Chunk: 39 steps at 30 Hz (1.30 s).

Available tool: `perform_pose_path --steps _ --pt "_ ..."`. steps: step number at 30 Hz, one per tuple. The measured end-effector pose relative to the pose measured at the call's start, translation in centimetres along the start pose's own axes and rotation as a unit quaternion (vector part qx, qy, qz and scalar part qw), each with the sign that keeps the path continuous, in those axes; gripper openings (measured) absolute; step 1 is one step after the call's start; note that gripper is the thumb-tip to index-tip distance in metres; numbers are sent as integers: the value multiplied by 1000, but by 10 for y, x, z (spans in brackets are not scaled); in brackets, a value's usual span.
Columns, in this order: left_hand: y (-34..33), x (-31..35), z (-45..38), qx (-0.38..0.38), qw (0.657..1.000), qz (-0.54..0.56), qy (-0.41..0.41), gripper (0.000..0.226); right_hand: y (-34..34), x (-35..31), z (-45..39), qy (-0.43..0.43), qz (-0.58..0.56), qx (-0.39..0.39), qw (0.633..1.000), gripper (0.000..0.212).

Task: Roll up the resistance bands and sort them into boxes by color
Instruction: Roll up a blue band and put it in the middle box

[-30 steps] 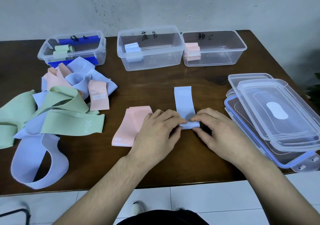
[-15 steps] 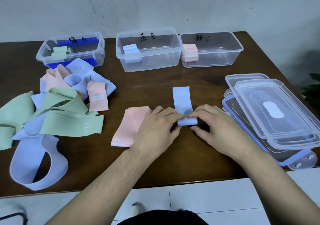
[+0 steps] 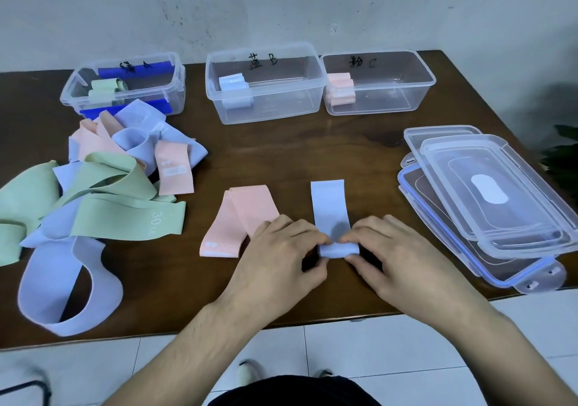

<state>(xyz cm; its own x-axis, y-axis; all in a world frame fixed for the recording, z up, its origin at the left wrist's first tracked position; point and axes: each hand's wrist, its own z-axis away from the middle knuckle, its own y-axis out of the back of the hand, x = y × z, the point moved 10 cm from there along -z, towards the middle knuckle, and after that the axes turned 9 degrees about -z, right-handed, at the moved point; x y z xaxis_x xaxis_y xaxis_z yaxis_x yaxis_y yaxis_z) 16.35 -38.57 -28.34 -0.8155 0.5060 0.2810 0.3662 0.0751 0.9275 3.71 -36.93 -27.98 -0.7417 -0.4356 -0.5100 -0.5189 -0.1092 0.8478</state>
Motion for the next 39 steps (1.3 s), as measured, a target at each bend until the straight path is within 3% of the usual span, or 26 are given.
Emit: perform_pose_path --steps 15,23,33,39 --pt "-6 3 -2 -85 996 29 10 31 2 -7 5 8 -13 50 999 26" --pt "3 1 5 21 997 77 22 23 2 5 1 -23 -46 43 998 23" --pt "-2 -11 -8 -14 995 89 34 17 1 0 -5 -11 -18 42 999 31" --pt "0 -7 -3 33 996 81 11 19 1 7 -7 -14 -39 57 997 25"
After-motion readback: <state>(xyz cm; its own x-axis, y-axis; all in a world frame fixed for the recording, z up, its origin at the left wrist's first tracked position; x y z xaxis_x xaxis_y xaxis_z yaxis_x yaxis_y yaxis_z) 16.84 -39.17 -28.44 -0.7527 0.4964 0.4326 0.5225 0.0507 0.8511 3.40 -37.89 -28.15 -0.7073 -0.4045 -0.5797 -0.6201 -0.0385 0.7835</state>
